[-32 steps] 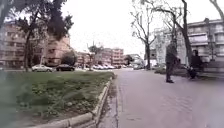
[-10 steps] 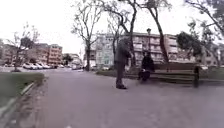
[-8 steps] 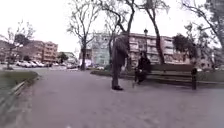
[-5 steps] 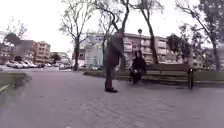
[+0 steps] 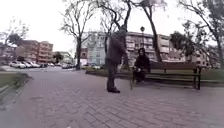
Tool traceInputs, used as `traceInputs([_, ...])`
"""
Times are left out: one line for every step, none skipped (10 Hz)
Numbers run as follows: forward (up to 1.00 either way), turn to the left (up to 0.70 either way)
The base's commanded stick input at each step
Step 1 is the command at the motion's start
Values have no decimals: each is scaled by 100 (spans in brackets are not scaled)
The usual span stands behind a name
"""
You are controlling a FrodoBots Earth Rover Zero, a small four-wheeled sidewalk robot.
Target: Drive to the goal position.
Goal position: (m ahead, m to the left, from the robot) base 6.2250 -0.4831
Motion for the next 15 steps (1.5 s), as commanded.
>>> traceInputs([0, 45])
traceInputs([0, 45])
traceInputs([0, 45])
traceInputs([0, 45])
traceInputs([0, 45])
traceInputs([0, 45])
traceInputs([0, 45])
traceInputs([0, 45])
traceInputs([0, 45])
traceInputs([0, 45])
traceInputs([0, 42])
traceInputs([0, 2])
traceInputs([0, 31])
traceInputs([0, 45])
traceInputs([0, 45])
